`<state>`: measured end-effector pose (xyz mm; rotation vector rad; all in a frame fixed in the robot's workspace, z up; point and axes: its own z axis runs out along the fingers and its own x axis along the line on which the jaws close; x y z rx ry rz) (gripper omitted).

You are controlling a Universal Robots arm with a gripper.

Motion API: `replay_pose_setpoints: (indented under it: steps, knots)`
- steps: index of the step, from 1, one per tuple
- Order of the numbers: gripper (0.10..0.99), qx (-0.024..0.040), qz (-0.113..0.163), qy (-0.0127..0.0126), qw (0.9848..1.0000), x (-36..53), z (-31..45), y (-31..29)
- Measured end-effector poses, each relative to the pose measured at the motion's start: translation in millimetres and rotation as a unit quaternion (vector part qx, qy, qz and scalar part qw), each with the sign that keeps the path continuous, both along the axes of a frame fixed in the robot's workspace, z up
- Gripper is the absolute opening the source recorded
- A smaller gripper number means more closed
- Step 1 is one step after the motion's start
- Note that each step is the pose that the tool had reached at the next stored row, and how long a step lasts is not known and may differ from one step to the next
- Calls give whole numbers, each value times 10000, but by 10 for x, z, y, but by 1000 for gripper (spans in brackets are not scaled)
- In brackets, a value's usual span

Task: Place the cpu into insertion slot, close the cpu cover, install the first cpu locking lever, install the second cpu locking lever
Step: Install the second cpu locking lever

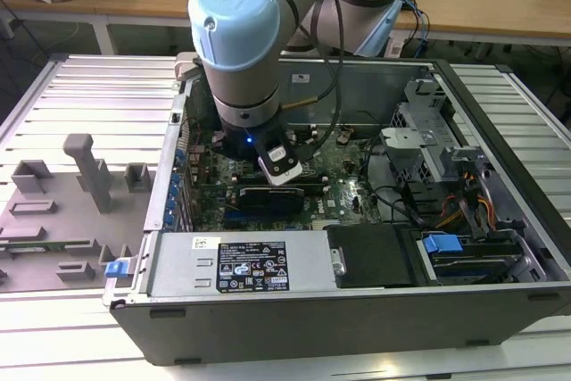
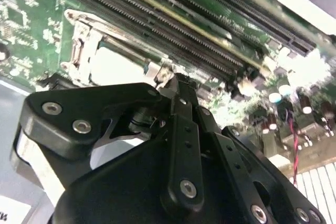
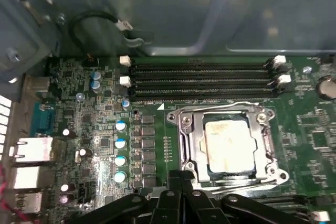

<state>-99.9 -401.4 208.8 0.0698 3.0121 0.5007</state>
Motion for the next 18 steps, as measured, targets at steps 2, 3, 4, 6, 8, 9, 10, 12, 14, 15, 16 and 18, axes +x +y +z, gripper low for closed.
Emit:
replay_pose_setpoints:
  steps: [2, 3, 4, 6, 8, 9, 10, 12, 14, 15, 16, 18]
  knots:
    - [106, -121, -11, -1, 9999, 2, 68, 1]
    - [106, -283, -29, 1, 9996, 8, 76, 0]
    - [106, -393, -45, 3, 9992, 29, 77, 0]
    - [106, -413, -54, 16, 9991, 123, 77, 0]
    - [106, -415, -52, 34, 9991, 208, 77, 0]
    - [106, -418, -52, 50, 9991, 245, 77, 0]
    - [106, -438, -51, 87, 9990, 299, 77, 2]
    - [106, -497, -48, 144, 9986, 356, 77, 14]
    - [106, -587, -48, 189, 9981, 390, 77, 41]
    - [106, -631, -49, 201, 9978, 398, 77, 56]
    - [106, -673, -49, 208, 9975, 405, 77, 73]
    - [106, -751, -49, 214, 9969, 415, 77, 118]
